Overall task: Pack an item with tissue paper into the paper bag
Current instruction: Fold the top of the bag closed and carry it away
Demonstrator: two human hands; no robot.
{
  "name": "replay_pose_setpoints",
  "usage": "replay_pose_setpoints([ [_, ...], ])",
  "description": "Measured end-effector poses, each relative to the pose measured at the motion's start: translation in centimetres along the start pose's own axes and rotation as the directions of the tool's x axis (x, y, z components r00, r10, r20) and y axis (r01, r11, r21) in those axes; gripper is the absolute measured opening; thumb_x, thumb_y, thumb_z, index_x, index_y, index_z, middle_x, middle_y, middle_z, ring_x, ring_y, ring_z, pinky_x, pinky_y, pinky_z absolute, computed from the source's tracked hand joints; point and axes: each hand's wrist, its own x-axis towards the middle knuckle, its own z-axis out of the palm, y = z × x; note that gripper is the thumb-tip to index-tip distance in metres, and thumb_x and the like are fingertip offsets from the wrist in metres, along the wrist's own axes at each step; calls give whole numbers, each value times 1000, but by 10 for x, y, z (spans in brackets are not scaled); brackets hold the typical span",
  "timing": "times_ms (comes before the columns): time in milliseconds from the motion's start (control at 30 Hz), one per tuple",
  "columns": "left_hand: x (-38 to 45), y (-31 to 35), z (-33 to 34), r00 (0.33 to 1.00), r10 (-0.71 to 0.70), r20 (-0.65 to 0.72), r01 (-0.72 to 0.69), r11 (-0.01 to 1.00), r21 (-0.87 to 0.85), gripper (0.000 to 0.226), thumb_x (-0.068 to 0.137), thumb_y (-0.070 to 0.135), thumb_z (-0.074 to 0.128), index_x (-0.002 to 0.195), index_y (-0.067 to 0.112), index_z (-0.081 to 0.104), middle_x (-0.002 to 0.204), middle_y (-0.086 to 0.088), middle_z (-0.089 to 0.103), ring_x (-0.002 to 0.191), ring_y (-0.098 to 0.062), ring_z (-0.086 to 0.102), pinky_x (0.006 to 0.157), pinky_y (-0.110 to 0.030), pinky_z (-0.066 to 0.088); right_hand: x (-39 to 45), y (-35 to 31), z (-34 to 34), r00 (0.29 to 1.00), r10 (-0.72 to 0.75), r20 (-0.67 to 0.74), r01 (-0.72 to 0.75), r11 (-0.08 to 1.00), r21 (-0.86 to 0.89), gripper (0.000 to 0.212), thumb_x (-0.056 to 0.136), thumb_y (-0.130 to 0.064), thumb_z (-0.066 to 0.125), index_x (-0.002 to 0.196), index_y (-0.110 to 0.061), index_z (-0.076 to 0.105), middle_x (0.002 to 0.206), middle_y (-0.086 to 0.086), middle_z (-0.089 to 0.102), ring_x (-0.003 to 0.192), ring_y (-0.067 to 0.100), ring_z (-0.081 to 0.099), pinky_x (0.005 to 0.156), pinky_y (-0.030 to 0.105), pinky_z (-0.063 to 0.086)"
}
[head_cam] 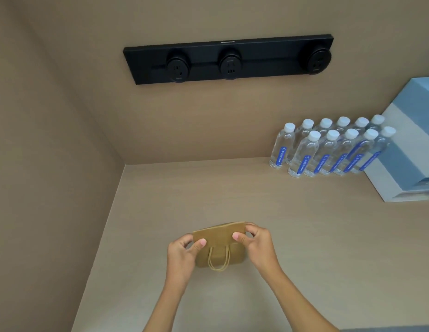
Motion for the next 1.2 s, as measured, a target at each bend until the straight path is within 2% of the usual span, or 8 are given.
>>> replay_pose_setpoints([
  [100, -4, 10, 4, 997, 53, 64, -52, 998, -21, 8, 83, 3, 74, 74, 4, 75, 65, 1, 70, 63, -13, 57, 61, -26, 46, -26, -15, -9, 991, -29, -129, 37, 997, 65, 18, 82, 3, 69, 79, -11, 79, 84, 1, 76, 82, 13, 69, 72, 13, 49],
  [267, -33, 55, 41, 920, 242, 308, -234, 970, -63, 15, 83, 8, 76, 78, 22, 80, 73, 8, 79, 64, 1, 67, 61, -9, 49, -94, -34, -59, 923, -73, -378, 127, 984, 122, 19, 80, -5, 72, 74, -21, 80, 80, -4, 78, 75, 5, 69, 68, 13, 50],
  [433, -89, 89, 117, 663, 314, 680, -287, 945, -156, 18, 79, 41, 72, 88, 27, 78, 87, 1, 80, 79, -5, 72, 69, -15, 54, -189, -25, -125, 733, 21, -680, 145, 972, 187, 11, 77, -18, 73, 84, -21, 81, 81, 2, 79, 74, 7, 70, 67, 17, 54],
  [633, -184, 94, 226, 305, 285, 909, -292, 936, -196, 15, 75, 31, 74, 88, 31, 79, 83, 2, 81, 75, -2, 70, 68, -17, 55, -313, 5, -191, 411, 101, -906, 189, 963, 193, 20, 78, 2, 76, 81, -17, 82, 79, 1, 78, 70, 4, 69, 64, 14, 52],
  [767, -267, 93, 309, 72, 233, 970, -318, 927, -199, 26, 66, 45, 72, 88, 31, 79, 78, 1, 79, 71, -1, 67, 65, -18, 54, -394, 33, -245, 176, 187, -966, 208, 953, 222, 26, 77, 6, 75, 77, -19, 82, 79, 3, 78, 69, 6, 68, 65, 16, 53],
  [900, -352, 93, 390, -70, 206, 976, -338, 916, -217, 28, 69, 43, 72, 88, 24, 79, 80, -8, 78, 73, -7, 67, 68, -28, 53, -462, 56, -313, 14, 215, -976, 216, 953, 213, 22, 76, 3, 76, 76, -18, 82, 81, 4, 78, 72, 10, 68, 69, 24, 54],
  [1067, -443, 103, 476, -182, 213, 960, -356, 896, -266, 13, 79, 29, 70, 89, 25, 78, 80, -3, 79, 72, -4, 69, 62, -16, 52, -524, 72, -399, -83, 191, -978, 201, 964, 171, 19, 79, 1, 74, 80, -17, 81, 84, 3, 77, 78, 16, 68, 75, 33, 53],
  [1200, -484, 114, 540, -206, 227, 952, -317, 905, -285, 6, 86, 24, 73, 88, 26, 79, 80, -2, 79, 72, -2, 70, 62, -15, 52, -542, 80, -468, -97, 160, -982, 179, 974, 140, 13, 80, -6, 75, 84, -18, 80, 83, 1, 78, 75, 9, 69, 70, 24, 54],
])
